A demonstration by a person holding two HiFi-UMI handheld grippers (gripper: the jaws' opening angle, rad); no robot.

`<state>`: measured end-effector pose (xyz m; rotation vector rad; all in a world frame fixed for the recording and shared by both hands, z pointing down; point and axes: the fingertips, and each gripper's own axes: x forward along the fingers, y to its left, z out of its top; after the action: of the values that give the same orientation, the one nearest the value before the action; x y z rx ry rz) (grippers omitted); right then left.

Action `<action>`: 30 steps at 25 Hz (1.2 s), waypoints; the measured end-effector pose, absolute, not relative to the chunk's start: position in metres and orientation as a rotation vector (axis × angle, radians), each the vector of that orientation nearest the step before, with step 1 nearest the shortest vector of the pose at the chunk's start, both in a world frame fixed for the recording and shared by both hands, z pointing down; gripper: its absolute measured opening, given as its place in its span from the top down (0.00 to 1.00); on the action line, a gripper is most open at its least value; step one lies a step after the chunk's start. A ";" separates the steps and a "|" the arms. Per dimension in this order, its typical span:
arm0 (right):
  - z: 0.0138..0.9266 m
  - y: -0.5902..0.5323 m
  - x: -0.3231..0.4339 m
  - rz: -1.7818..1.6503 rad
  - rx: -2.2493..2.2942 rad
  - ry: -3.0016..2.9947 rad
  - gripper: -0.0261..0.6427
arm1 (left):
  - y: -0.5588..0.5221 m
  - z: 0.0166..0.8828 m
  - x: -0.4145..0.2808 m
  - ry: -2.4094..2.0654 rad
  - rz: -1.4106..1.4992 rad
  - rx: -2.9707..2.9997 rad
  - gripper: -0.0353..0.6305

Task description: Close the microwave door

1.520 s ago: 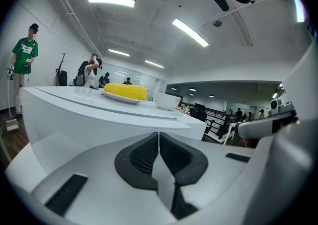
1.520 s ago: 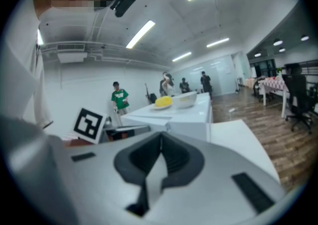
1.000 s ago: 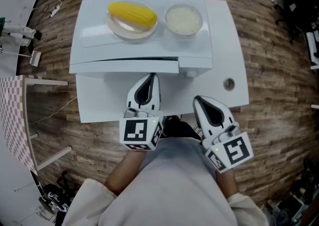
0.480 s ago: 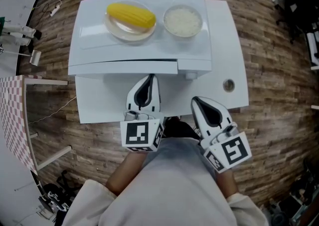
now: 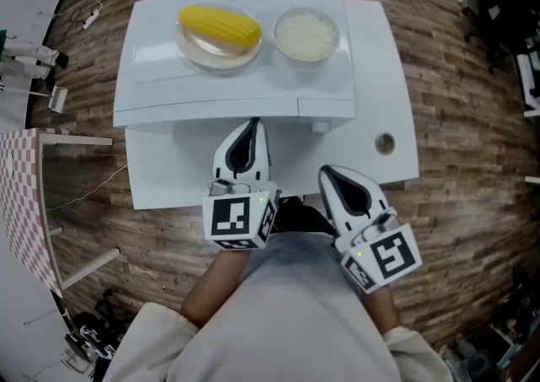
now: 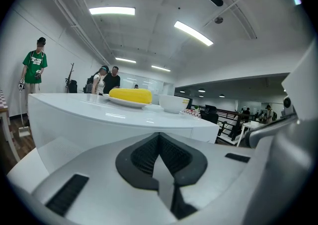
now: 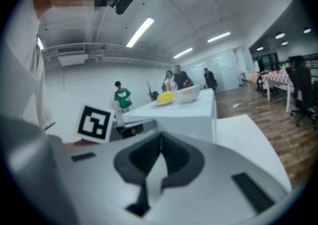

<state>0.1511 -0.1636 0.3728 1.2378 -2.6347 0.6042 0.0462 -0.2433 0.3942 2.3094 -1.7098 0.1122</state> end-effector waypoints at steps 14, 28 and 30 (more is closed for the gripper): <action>0.371 -0.154 0.152 0.608 1.286 -2.625 0.93 | -0.242 0.396 0.047 -1.621 0.135 2.359 0.93; 0.361 -0.128 0.139 0.554 1.353 -2.611 0.93 | -0.210 0.384 0.051 -1.502 0.081 2.408 0.93; 0.360 -0.125 0.135 0.543 1.362 -2.605 0.93 | -0.204 0.380 0.049 -1.493 0.078 2.420 0.93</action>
<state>0.1352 -0.1250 0.3597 1.3615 -2.6053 0.5433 0.0491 -0.2040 0.3802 2.4196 -1.4928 0.0776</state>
